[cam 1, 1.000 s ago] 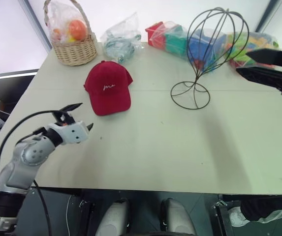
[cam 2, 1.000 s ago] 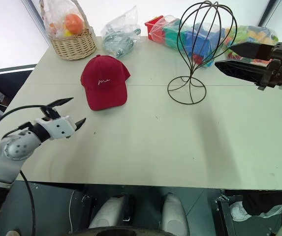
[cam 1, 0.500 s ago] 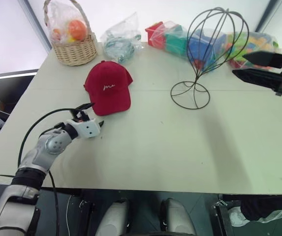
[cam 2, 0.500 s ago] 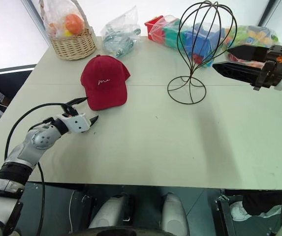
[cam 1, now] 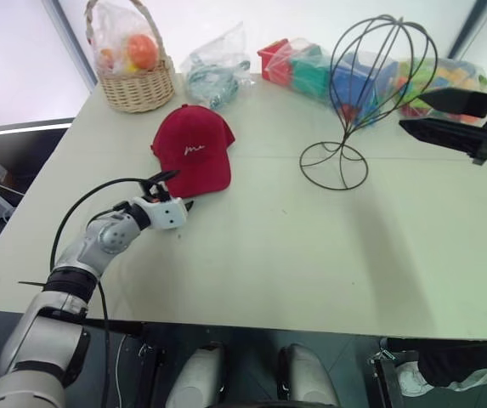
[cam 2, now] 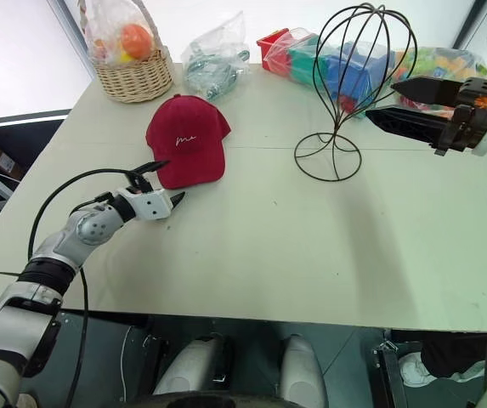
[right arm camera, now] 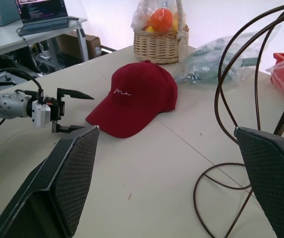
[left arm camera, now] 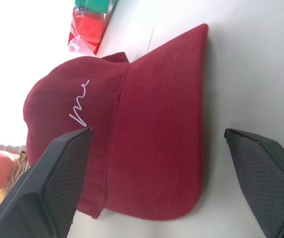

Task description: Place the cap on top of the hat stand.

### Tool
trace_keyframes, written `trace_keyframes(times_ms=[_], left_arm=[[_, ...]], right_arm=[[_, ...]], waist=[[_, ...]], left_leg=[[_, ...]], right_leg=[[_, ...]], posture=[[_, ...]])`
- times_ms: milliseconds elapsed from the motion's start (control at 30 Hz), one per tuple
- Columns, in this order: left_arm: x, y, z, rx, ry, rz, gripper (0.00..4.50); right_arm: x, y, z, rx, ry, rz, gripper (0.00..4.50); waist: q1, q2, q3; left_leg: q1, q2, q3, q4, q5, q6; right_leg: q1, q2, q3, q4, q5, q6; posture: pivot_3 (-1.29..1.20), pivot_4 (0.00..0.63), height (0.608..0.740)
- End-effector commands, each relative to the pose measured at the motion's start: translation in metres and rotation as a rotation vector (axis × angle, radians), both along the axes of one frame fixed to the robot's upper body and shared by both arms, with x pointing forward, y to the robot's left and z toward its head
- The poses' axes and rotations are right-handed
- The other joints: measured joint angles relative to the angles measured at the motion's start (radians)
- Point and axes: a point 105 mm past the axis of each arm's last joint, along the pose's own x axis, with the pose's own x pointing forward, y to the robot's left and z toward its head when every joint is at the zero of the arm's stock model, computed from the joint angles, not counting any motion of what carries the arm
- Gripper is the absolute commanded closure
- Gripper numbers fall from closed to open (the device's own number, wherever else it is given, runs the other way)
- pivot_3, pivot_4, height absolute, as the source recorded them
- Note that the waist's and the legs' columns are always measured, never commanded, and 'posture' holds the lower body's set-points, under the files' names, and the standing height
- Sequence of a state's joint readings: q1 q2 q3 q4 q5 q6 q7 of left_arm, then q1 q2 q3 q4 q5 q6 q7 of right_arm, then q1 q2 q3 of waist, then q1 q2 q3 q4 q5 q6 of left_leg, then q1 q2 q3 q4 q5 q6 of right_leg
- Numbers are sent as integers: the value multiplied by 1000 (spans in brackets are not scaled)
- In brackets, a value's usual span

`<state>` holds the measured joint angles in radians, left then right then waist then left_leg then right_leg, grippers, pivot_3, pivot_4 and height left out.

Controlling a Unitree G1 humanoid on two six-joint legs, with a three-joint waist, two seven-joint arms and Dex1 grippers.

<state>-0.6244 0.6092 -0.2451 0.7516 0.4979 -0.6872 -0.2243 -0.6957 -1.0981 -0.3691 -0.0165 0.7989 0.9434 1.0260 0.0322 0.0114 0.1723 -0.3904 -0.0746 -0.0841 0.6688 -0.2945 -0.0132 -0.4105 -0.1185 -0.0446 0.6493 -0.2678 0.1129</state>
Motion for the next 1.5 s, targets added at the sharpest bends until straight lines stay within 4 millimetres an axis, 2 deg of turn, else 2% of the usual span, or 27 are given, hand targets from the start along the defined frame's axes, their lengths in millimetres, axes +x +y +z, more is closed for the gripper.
trace_keyframes(times_ms=[33, 100, 133, 233, 467, 667, 767, 867, 933, 1033, 1267, 1400, 1500], left_arm=[[-1, -10, -8, 12, 13, -27, 1342], [0, -11, -8, 11, 11, -30, 2254], [0, -12, -8, 10, 11, -31, 2924], [0, -13, -8, 6, 10, -32, 4399], [2, -12, -5, -9, -12, -15, 4463], [5, -10, 10, -33, -90, 9, 4463], [5, -8, 32, -59, -198, 11, 4463], [-3, -4, 68, -119, -344, 18, 4463], [-10, -2, 84, -135, -410, 19, 4463], [-21, 2, 105, -144, -500, 30, 4463], [-34, 4, 152, -144, -689, 62, 4463], [-37, -7, 173, -158, -743, 37, 4463], [-38, -31, 200, -185, -799, -37, 4463]], right_arm=[[-6, 4, 14, -9, -76, 15, 0], [-6, 4, 15, -9, -79, 14, 0], [-7, 4, 16, -9, -81, 14, 0], [-7, 3, 17, -8, -84, 12, 0], [-7, 3, 17, -4, -86, 5, 0], [-6, 2, 16, 1, -88, -2, 0], [-5, 2, 16, 3, -89, -5, 0], [-4, 2, 16, 5, -91, -7, 0], [-4, 2, 15, 7, -91, -10, 0], [-3, 0, 14, 11, -88, -16, 0], [1, -2, 12, 21, -85, -25, 0], [3, -5, 12, 25, -86, -31, 0], [5, -25, 18, 11, -110, -96, 0]], waist=[[6, 0, 0], [9, 0, 0], [10, 0, 0], [10, 0, 0], [9, 0, 0], [7, 0, 0], [6, 0, 0], [6, 0, 0], [6, -1, 0], [5, -1, 0], [7, -1, 0], [7, -1, 0], [9, -1, 0]], left_leg=[[0, 0, 0, 0, 0, 0], [0, 0, 0, 0, 0, 0], [0, 0, 0, 0, 0, 0], [0, 0, 0, 0, 0, 0], [0, -1, 0, 0, 0, 0], [0, -1, 0, 0, 0, 0], [0, 0, 0, 0, 0, 0], [0, 0, 1, 0, 0, 0], [-1, 0, 1, 0, 0, 0], [-1, 0, 2, 0, 0, 0], [-1, 0, 2, 0, 0, 0], [-1, 0, 3, 0, 0, 0], [-1, 0, 3, 0, 0, 0]], right_leg=[[0, 0, 0, 0, 0, 0], [0, 0, 1, 0, 0, 0], [0, 0, 1, 0, 0, 0], [0, 0, 1, 0, 0, 0], [0, 0, 1, 0, 0, 1], [0, 0, 1, 0, 0, 1], [-1, 0, 1, 0, 0, 1], [-1, 0, 2, 0, 0, 1], [-3, 0, 3, 0, 0, 1], [-3, 0, 4, 0, 0, 1], [-3, 0, 5, 0, 0, 1], [-3, 0, 5, 0, 0, 1], [-3, 0, 4, 0, 0, 1]], posture=[[0, 150, 740], [0, 150, 740], [0, 150, 740], [0, 150, 740], [0, 150, 740], [0, 150, 740], [0, 150, 740], [0, 150, 740], [0, 150, 740], [0, 150, 740], [0, 150, 740], [0, 150, 740], [0, 150, 740]])
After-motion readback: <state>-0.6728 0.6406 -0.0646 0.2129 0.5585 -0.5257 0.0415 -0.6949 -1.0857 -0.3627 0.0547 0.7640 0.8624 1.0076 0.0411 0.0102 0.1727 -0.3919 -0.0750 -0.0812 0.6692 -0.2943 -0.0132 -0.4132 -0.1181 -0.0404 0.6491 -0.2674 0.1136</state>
